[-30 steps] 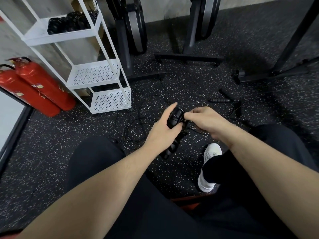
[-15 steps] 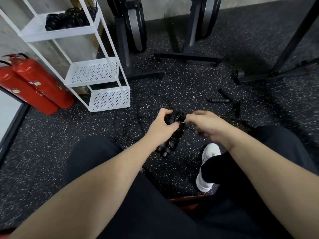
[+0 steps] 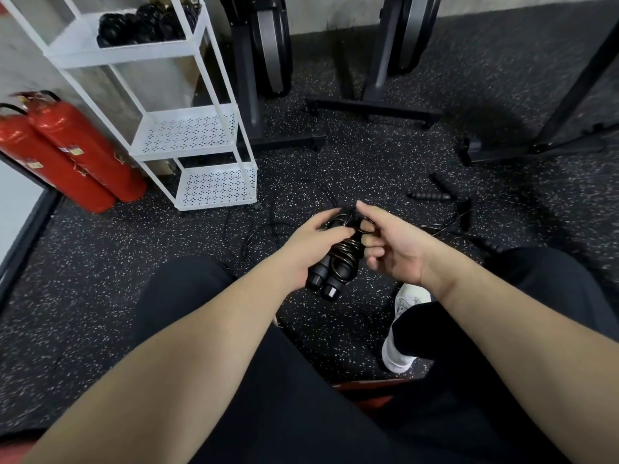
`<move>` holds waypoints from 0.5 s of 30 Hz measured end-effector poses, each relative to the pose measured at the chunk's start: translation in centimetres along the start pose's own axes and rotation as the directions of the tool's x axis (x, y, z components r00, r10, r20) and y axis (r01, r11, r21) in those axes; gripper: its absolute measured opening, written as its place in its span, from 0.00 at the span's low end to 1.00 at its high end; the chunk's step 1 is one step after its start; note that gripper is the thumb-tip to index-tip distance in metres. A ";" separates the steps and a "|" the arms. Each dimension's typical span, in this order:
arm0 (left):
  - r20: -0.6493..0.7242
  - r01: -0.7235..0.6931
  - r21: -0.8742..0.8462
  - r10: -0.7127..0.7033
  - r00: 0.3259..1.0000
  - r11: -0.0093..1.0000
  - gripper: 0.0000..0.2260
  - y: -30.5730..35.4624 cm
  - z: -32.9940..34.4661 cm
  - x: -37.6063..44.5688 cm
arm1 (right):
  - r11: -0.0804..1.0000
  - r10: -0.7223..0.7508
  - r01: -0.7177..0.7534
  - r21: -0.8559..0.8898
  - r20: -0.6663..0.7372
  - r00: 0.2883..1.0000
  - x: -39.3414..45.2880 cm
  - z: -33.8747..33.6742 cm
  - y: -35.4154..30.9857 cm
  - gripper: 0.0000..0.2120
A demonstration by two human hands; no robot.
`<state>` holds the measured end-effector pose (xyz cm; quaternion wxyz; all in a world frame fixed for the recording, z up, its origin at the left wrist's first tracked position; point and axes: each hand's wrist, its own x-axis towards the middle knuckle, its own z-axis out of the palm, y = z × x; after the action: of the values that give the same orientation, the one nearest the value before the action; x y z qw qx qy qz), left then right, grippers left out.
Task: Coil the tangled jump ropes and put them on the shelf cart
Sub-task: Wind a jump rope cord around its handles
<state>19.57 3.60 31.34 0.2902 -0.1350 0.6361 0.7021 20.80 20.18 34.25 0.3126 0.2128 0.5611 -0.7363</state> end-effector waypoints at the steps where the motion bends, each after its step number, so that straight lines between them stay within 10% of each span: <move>1: 0.018 0.017 -0.037 -0.017 1.000 0.999 0.18 -0.1 0.0 0.2 | 1.000 -0.025 0.025 0.007 -0.018 1.000 0.0 0.1 0.0 0.23; 6: 0.005 0.056 -0.175 -0.056 0.998 0.983 0.16 0.0 0.2 0.5 | 0.976 -0.218 0.218 -0.001 0.028 0.976 0.5 0.0 0.5 0.12; 15: 0.005 0.067 -0.108 -0.067 0.998 0.992 0.26 1.2 0.6 0.6 | 0.899 -0.421 0.416 -0.133 -0.009 0.907 1.8 0.5 0.8 0.21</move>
<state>18.48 4.28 32.04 0.3063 -0.1711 0.5921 0.7255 20.10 19.22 32.68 0.1497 0.0804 0.6456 -0.7446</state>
